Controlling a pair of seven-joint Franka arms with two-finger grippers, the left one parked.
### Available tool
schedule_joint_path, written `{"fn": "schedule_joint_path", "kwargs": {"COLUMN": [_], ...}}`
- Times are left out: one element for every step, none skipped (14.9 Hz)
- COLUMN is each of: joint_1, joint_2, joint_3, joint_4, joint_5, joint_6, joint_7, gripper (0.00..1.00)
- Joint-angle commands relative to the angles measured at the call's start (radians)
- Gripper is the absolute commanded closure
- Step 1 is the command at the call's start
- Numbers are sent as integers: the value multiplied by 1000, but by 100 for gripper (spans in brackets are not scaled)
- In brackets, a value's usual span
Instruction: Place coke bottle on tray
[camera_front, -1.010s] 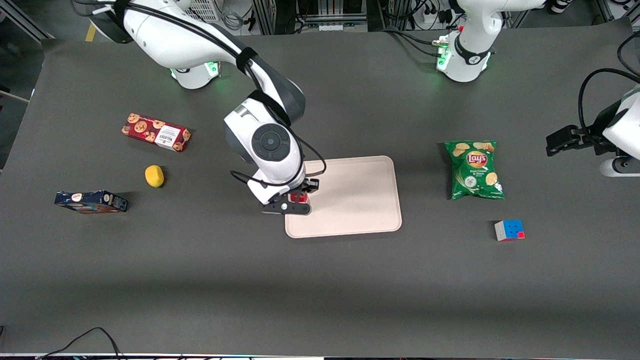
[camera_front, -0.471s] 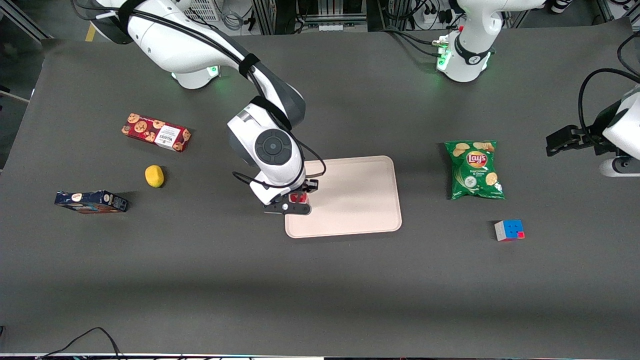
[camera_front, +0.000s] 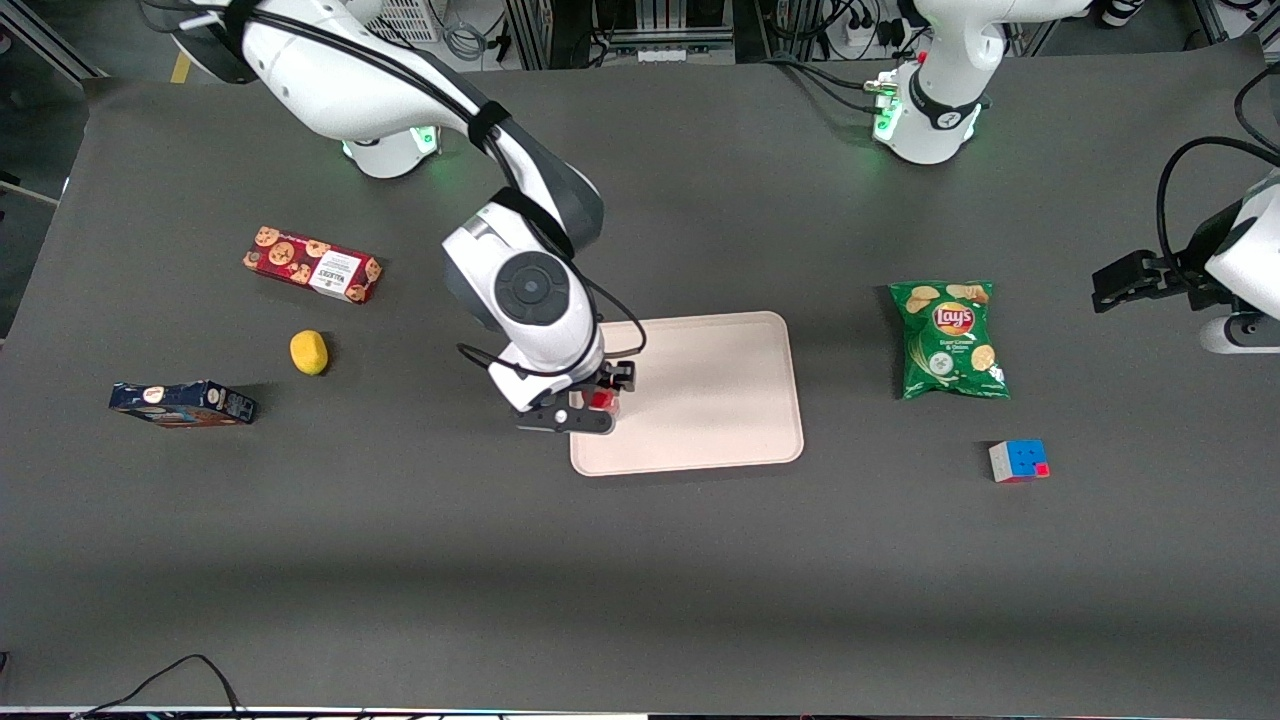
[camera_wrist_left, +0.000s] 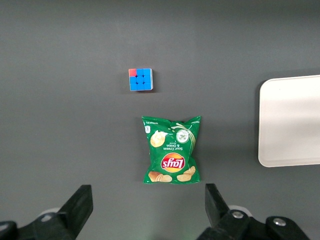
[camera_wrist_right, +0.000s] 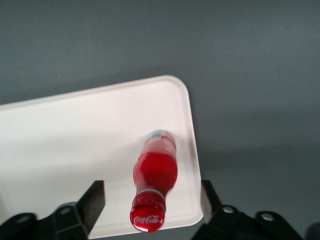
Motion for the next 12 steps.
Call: {"fn": "schedule_joint_path", "kwargs": {"joint_1": [-128,-173,-208,-233,-257,-274,-276,-276,-276,-277,-279,-279], "joint_2": [-239,-303,-374,-437,-501,-560,-622,-675,-721,-759,-790,-818], "joint_3": [18,19,19,10,-2,-42,-101,-164,-210,-253,-296,-323], "joint_4": [-93,-136,-190,-242,-290,-343,-402,-452,-498,-541,-583,-620], "joint_5": [-8,-4,12,44,76,116,181,243,260,268,268,267], "joint_6": [-59,-61,-49,-29,-20,-18,-14,-13,-17,-20,-23,-26], "joint_7": [-125,-177,-204,-215,-253,-321,-389,-453,-533,-599,-644,-676], "gripper": [0,0,0,0,0,0,0,0,0,0,0,0]}}
